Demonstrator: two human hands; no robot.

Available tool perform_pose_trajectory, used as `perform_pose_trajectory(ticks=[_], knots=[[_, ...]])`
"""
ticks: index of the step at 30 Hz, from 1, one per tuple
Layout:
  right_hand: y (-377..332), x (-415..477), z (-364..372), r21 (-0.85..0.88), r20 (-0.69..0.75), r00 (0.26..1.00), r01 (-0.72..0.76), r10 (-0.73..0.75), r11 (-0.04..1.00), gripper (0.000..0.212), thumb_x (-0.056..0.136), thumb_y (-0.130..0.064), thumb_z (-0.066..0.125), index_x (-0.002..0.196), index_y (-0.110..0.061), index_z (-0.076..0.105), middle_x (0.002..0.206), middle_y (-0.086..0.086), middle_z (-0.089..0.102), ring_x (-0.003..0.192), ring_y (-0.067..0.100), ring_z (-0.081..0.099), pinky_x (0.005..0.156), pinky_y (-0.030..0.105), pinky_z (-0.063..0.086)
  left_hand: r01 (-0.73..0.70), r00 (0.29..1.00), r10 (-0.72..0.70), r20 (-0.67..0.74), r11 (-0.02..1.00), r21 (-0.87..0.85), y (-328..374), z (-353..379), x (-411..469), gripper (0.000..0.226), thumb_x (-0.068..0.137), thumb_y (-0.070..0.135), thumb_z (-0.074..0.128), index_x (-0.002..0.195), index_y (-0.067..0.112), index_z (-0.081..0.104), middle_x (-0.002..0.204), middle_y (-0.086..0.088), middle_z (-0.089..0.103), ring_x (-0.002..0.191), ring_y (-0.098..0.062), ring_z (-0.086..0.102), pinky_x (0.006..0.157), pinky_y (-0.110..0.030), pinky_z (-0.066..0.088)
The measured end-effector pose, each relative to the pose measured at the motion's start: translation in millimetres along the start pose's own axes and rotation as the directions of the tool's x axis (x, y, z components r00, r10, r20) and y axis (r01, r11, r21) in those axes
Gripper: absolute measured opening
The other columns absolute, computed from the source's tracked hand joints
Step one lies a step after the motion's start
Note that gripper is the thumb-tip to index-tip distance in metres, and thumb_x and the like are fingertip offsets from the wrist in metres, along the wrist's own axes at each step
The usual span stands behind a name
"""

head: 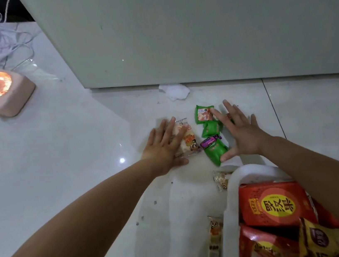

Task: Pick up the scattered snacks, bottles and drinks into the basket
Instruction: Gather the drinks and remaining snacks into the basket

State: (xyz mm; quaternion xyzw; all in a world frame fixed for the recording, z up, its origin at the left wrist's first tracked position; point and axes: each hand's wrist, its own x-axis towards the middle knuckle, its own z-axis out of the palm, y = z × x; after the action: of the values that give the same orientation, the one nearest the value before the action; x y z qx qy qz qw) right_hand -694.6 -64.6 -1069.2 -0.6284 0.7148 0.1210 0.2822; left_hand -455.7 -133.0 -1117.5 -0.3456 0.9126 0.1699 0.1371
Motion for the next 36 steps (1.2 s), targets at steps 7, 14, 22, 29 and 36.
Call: perform_pose_trajectory(ticks=[7,14,22,29,36], knots=[[-1,10,4,0.173,-0.112,0.994,0.002,0.017,0.985,0.141,0.049,-0.055,0.084,0.135,-0.050,-0.028,0.149,-0.007,-0.040,0.142,0.021,-0.028,0.112,0.062,-0.003,0.104,0.990,-0.117,-0.085,0.985,-0.139,-17,4,-6,0.087,0.087,0.067,0.036,0.146,0.035,-0.021,0.154,-0.004,-0.031,0.141,-0.025,-0.029,0.117,-0.043,-0.010],[-6,28,11,0.144,-0.133,0.991,0.022,-0.003,0.989,0.145,0.045,-0.057,0.085,0.135,-0.047,-0.028,0.149,-0.007,-0.040,0.141,0.022,-0.030,0.112,0.063,-0.005,0.212,0.952,-0.255,-0.172,0.948,-0.237,-53,10,-26,0.092,0.073,0.078,0.019,0.148,0.038,-0.016,0.156,0.000,-0.027,0.143,-0.024,-0.025,0.115,-0.043,-0.010],[-49,64,7,0.119,-0.158,0.985,0.086,-0.067,0.989,0.132,0.050,-0.062,0.080,0.144,-0.048,-0.011,0.151,-0.007,-0.035,0.142,0.024,-0.027,0.112,0.062,-0.007,0.309,0.927,-0.341,-0.157,0.930,-0.198,-88,12,-56,0.090,0.076,0.077,0.019,0.148,0.036,-0.016,0.157,-0.004,-0.024,0.144,-0.026,-0.023,0.116,-0.045,-0.007],[-90,74,21,0.051,-0.234,0.971,0.069,-0.056,0.996,0.092,0.060,-0.076,0.062,0.140,-0.048,0.025,0.157,-0.002,-0.019,0.144,0.028,-0.017,0.114,0.060,-0.006,0.320,0.922,-0.350,-0.162,0.929,-0.187,-99,17,-75,0.087,0.077,0.074,0.018,0.147,0.035,-0.016,0.157,-0.006,-0.022,0.144,-0.027,-0.022,0.116,-0.045,-0.005],[-138,65,43,-0.034,-0.298,0.950,0.091,-0.097,0.995,0.084,0.063,-0.079,0.056,0.135,-0.042,0.034,0.158,0.003,-0.009,0.144,0.033,-0.005,0.117,0.053,-0.003,0.355,0.907,-0.393,-0.148,0.906,-0.232,-104,22,-93,0.088,0.081,0.078,0.025,0.143,0.039,-0.023,0.157,-0.002,-0.024,0.144,-0.027,-0.023,0.116,-0.044,-0.007]])
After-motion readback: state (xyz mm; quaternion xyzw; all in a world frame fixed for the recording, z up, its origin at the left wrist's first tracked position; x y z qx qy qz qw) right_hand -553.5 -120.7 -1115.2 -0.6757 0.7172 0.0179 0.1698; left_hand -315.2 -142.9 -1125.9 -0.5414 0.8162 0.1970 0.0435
